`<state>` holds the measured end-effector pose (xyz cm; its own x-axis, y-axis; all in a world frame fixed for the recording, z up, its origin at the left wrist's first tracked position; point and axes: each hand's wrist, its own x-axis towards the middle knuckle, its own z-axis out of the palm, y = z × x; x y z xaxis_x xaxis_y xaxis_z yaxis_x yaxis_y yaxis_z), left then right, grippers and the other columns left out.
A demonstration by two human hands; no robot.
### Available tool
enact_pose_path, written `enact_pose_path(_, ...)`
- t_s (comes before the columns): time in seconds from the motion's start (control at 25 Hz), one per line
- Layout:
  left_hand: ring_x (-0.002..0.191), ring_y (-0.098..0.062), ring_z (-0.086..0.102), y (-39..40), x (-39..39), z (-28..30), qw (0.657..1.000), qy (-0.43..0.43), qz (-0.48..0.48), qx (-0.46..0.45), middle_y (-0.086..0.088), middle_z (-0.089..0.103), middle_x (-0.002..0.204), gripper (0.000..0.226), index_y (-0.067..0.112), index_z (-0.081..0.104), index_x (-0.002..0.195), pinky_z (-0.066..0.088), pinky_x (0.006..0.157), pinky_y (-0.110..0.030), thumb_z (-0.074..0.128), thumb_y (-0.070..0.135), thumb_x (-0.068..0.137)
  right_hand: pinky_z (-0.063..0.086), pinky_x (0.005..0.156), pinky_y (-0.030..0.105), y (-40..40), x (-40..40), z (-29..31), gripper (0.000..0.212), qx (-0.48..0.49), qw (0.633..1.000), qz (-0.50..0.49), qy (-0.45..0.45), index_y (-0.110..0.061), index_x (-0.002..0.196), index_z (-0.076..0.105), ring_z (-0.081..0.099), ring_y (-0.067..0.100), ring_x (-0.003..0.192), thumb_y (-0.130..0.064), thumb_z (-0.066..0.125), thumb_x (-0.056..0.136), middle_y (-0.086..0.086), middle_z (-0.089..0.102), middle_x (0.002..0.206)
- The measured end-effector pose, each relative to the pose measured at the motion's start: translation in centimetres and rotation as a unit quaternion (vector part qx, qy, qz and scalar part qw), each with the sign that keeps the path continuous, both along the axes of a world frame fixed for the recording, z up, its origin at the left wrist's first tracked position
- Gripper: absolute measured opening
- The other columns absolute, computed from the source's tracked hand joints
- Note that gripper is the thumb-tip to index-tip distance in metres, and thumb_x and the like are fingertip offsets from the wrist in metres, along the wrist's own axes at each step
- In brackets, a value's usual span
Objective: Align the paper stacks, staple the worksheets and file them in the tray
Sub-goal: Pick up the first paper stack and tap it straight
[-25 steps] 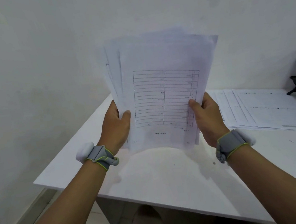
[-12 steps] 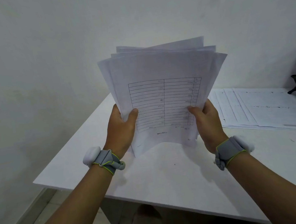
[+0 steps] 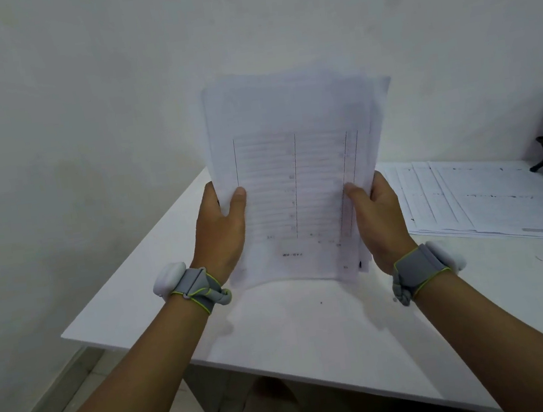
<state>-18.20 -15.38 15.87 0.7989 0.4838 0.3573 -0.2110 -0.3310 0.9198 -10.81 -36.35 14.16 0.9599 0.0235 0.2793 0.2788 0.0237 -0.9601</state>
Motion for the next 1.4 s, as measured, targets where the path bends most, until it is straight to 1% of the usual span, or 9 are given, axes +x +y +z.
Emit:
enact_pose_path(0.12,0.092,0.009,0.058,-0.1,0.1,0.0,1.000,-0.007,0.021,-0.009,0.023,0.060,0.102,0.016,0.030,0.050,0.114,0.044,0.070,-0.011,0.049,0.035,0.098,0.052,0.065,0.013,0.2,0.0,0.1,0.012,-0.001,1.000,0.002,-0.001,-0.037,0.105,0.056,0.065,-0.009,0.085,-0.027,0.054,0.098,-0.020,0.067,0.101)
enact_pose_path(0.24,0.085,0.019,0.056,-0.5,-0.2,0.2,0.999,-0.017,0.026,-0.009,0.026,0.059,0.101,0.013,0.034,0.049,0.113,0.041,0.064,0.000,0.047,0.031,0.100,0.053,0.062,0.009,0.2,-0.1,0.4,0.016,0.007,1.000,-0.002,-0.012,-0.036,0.111,0.055,0.065,-0.011,0.087,-0.027,0.055,0.098,-0.022,0.066,0.104)
enact_pose_path(0.36,0.085,0.016,0.059,-0.9,-0.3,0.5,0.999,-0.037,0.018,-0.025,0.024,0.063,0.100,0.009,0.039,0.051,0.105,0.047,0.070,-0.007,0.052,0.035,0.097,0.054,0.069,0.011,0.1,-0.2,1.0,0.028,0.007,0.999,-0.016,-0.034,-0.029,0.123,0.054,0.065,-0.006,0.093,-0.029,0.055,0.096,-0.018,0.066,0.112)
enact_pose_path(0.64,0.094,-0.002,0.065,-2.1,-0.6,1.7,0.995,-0.093,0.034,-0.019,0.016,0.065,0.105,0.023,0.038,0.050,0.109,0.056,0.080,-0.026,0.060,0.046,0.090,0.057,0.080,0.022,0.6,-1.4,1.5,0.037,-0.008,0.996,-0.013,-0.087,-0.027,0.134,0.048,0.062,0.007,0.108,-0.028,0.053,0.097,-0.014,0.062,0.123)
enact_pose_path(0.8,0.095,0.001,0.063,-1.9,-0.6,2.2,0.995,-0.091,0.051,0.002,0.020,0.062,0.107,0.032,0.033,0.047,0.120,0.054,0.076,-0.017,0.057,0.045,0.093,0.057,0.076,0.015,0.9,-1.7,2.5,0.041,-0.004,0.994,-0.031,-0.108,-0.023,0.139,0.045,0.061,0.006,0.107,-0.023,0.051,0.099,-0.008,0.061,0.126)
enact_pose_path(0.92,0.086,0.008,0.062,-1.7,-0.8,2.3,0.992,-0.110,0.063,0.008,0.023,0.060,0.097,0.028,0.032,0.043,0.113,0.053,0.068,-0.014,0.060,0.041,0.092,0.058,0.086,0.025,0.9,-2.0,3.1,0.048,0.004,0.993,-0.035,-0.117,-0.024,0.144,0.040,0.060,0.009,0.112,-0.025,0.053,0.097,-0.007,0.060,0.130)
enact_pose_path(1.08,0.091,0.001,0.064,-1.9,-1.0,3.0,0.987,-0.146,0.062,0.003,0.021,0.058,0.104,0.039,0.031,0.037,0.123,0.056,0.074,-0.021,0.061,0.033,0.092,0.058,0.093,0.038,1.0,-2.3,4.0,0.058,0.004,0.990,-0.034,-0.134,-0.028,0.150,0.032,0.059,0.014,0.118,-0.025,0.054,0.097,-0.007,0.056,0.136)
enact_pose_path(1.28,0.098,0.008,0.060,-2.3,-0.9,4.7,0.984,-0.164,0.046,0.049,0.028,0.055,0.108,0.044,0.030,0.033,0.134,0.055,0.078,-0.020,0.054,0.026,0.096,0.055,0.098,0.041,1.2,-2.4,5.2,0.060,-0.016,0.984,-0.025,-0.174,-0.029,0.153,0.030,0.054,0.014,0.125,-0.021,0.052,0.098,-0.008,0.050,0.143)
enact_pose_path(1.4,0.098,0.005,0.061,-2.2,-0.8,4.9,0.981,-0.183,0.052,0.045,0.022,0.058,0.111,0.042,0.027,0.034,0.135,0.054,0.079,-0.019,0.052,0.021,0.097,0.055,0.098,0.039,1.0,-2.2,5.6,0.052,-0.023,0.983,-0.031,-0.179,-0.028,0.149,0.035,0.056,0.012,0.122,-0.018,0.048,0.100,-0.008,0.053,0.138)
